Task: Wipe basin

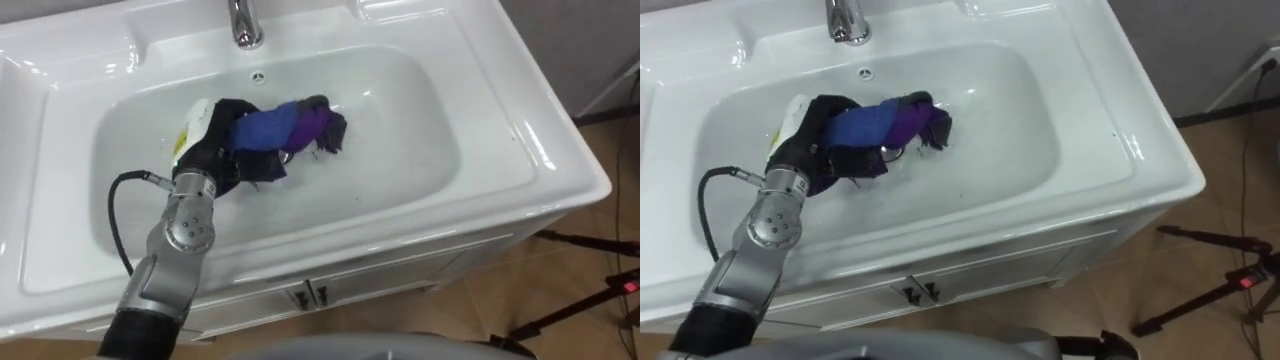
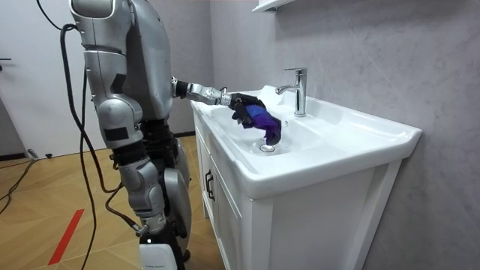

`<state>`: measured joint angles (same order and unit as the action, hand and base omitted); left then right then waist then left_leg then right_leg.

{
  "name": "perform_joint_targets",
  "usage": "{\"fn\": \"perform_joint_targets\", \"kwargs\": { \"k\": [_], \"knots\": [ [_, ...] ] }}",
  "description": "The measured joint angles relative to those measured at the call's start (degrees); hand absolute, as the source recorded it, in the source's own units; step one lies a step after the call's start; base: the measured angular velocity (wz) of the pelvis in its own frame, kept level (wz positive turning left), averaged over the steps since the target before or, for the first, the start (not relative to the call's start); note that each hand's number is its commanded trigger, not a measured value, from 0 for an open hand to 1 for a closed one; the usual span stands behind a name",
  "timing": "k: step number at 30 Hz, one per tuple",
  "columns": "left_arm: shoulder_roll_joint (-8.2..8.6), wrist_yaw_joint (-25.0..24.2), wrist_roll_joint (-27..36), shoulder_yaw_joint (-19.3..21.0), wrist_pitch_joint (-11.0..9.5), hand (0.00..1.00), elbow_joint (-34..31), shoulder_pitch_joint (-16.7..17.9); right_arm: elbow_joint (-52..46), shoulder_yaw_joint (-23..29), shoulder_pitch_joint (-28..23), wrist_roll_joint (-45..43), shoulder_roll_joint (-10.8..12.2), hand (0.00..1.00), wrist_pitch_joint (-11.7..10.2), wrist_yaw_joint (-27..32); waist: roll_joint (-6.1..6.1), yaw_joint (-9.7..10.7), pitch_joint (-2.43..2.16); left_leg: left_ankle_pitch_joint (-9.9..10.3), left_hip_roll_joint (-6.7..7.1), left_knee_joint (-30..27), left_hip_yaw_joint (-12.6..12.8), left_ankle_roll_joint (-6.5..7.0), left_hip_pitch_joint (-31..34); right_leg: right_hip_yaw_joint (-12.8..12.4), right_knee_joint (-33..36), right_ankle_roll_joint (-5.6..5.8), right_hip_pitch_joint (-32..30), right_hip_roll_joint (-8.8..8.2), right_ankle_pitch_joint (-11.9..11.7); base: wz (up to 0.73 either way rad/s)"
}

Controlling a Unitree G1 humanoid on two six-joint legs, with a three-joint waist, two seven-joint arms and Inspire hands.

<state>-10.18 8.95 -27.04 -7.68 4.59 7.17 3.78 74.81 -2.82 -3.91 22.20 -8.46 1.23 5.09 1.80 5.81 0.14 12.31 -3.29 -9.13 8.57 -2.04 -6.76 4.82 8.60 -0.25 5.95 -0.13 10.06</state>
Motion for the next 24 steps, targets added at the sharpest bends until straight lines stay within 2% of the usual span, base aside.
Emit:
{"fn": "perform_joint_targets", "kwargs": {
  "k": [7,13,20,24],
  "knots": [
    [0.01,7.23,-0.08,1.58,-0.12,1.00,0.00,0.09,0.77,-0.02,-0.07,0.48,-0.14,0.00,0.04,0.15,0.14,-1.25,0.15,-0.01,0.01,-0.14,0.06,0.01,0.16,0.03,0.03,-0.07,-0.10,-0.04,-0.04,0.01],
    [0.00,11.30,-0.07,1.98,-0.32,1.00,-0.58,0.14,0.88,-0.02,0.00,0.53,-0.33,0.00,0.03,-0.27,0.21,-1.44,0.15,-0.04,0.07,-0.32,0.05,0.07,0.23,0.05,-0.04,-0.08,-0.09,-0.09,-0.04,0.00],
    [-0.02,14.67,-0.29,3.06,-2.48,1.00,-0.76,0.14,1.29,0.08,0.00,0.49,-0.31,0.00,-0.55,-0.08,0.45,-1.49,-0.01,-0.05,0.05,-0.27,-0.40,0.08,0.02,0.04,-0.04,-0.09,0.07,-0.05,-0.05,0.00],
    [-0.44,15.92,-3.14,3.53,-3.48,1.00,-0.76,0.14,1.95,0.07,-0.09,0.47,-0.28,0.00,-0.72,-0.27,0.44,-1.55,-0.01,-0.05,0.05,-0.27,-1.06,0.08,-0.03,0.46,-0.04,-0.11,0.40,-0.03,-0.07,0.07]
  ]
}}
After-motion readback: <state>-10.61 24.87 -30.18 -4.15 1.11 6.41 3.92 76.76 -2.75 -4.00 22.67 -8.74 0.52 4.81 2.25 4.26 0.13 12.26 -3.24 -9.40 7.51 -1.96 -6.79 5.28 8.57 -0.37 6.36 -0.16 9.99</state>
